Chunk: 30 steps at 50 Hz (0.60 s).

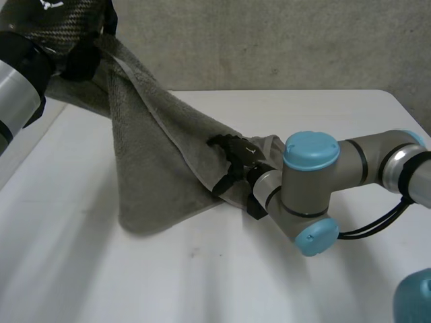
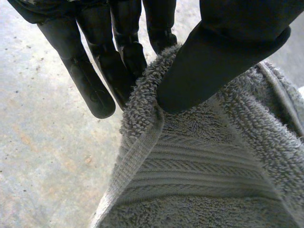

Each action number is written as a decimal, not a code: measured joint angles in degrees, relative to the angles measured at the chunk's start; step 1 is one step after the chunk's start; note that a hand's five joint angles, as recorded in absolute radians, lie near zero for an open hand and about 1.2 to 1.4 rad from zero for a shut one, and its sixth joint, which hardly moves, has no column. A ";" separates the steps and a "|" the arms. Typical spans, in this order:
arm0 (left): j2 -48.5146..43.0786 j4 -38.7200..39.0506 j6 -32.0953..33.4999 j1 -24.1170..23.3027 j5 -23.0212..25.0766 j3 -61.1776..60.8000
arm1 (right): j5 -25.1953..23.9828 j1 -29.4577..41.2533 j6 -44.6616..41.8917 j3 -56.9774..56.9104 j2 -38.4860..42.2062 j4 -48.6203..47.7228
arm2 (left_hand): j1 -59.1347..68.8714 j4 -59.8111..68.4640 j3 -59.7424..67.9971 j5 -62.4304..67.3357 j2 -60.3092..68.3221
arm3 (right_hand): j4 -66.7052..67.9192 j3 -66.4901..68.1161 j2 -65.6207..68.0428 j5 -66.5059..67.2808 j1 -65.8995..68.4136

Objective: Fold the towel.

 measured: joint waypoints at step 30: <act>0.21 0.04 -10.73 0.18 -1.30 3.44 | -9.71 6.17 9.73 -5.68 6.86 -0.01 | 0.00 0.00 0.00 0.20 0.00 | 16.62 16.89 16.55 15.05 14.12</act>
